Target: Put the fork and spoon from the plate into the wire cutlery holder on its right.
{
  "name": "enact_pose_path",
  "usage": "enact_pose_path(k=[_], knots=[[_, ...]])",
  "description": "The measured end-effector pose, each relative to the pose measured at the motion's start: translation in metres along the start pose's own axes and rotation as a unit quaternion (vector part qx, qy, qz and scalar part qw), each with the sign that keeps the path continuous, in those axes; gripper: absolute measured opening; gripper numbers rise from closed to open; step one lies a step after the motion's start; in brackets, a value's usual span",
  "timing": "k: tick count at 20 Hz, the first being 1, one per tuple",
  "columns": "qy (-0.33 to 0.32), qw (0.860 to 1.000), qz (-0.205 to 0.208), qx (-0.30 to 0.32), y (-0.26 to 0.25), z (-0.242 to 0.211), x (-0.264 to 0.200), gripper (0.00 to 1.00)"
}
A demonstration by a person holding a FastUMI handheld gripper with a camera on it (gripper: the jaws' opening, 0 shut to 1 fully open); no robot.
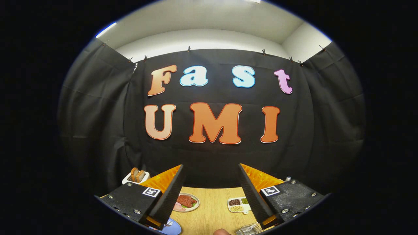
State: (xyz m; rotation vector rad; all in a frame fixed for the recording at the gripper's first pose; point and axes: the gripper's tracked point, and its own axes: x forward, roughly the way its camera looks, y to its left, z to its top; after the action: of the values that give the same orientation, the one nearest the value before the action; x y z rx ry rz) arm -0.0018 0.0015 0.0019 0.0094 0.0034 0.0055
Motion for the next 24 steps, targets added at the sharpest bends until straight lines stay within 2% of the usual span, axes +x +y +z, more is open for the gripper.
enact_pose_path(k=[11, 17, 24], knots=[[0.024, 1.0, 0.019, -0.005, 0.017, -0.014, -0.003, 0.96], [0.097, 0.994, 0.05, -0.009, 0.044, -0.053, -0.01, 0.96], [0.198, 0.976, 0.088, -0.006, 0.088, -0.113, -0.02, 0.96]])
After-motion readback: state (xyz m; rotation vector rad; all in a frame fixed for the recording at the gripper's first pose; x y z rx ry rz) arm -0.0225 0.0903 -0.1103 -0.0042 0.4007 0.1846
